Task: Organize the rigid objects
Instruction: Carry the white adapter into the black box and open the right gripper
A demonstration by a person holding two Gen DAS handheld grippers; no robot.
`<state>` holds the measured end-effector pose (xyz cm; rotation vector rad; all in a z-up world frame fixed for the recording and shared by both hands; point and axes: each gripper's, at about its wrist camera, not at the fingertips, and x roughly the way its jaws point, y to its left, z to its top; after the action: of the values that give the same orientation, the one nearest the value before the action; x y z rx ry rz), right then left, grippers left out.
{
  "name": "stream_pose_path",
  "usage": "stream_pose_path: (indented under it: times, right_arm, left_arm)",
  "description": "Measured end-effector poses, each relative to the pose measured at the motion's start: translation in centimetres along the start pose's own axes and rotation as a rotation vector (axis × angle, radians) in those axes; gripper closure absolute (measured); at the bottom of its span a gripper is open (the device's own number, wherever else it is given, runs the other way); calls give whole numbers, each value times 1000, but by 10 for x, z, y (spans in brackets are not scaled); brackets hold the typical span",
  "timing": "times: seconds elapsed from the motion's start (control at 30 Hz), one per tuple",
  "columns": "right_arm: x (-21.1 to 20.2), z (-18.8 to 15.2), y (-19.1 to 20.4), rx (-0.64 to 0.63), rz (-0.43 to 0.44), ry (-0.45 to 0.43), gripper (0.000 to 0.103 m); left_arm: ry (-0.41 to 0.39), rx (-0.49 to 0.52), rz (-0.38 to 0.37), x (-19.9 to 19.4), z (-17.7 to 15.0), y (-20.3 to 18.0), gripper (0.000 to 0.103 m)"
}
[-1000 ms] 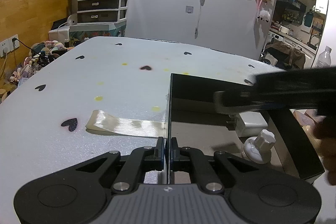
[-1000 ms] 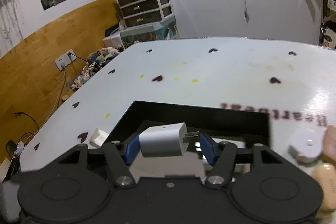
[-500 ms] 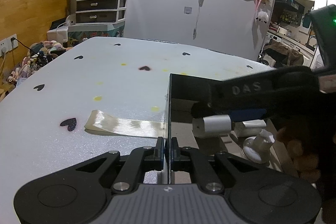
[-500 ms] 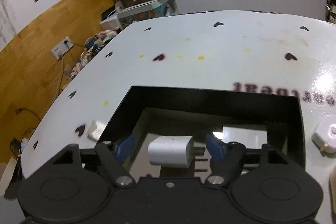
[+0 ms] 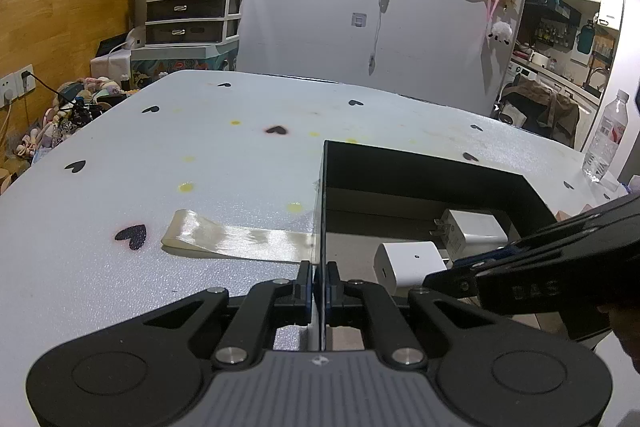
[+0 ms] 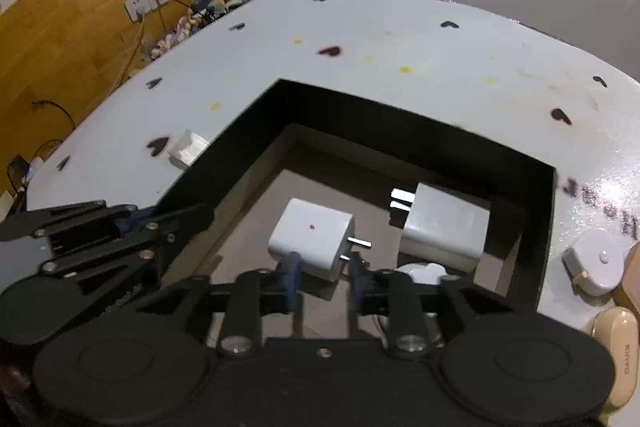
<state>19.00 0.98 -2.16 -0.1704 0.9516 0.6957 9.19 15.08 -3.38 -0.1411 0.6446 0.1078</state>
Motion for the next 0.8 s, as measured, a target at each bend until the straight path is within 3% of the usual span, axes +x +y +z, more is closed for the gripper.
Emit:
stream_pose_path:
  times: [0.53,0.8]
  right_arm:
    - [37,42,4,-15,0,-1,81]
    - [43,44,13,-38,34,-15,79]
  left_arm:
    - [-1,-2,-3,0,0,-1,97]
    - [0,-2,-3,0,0,-1,97]
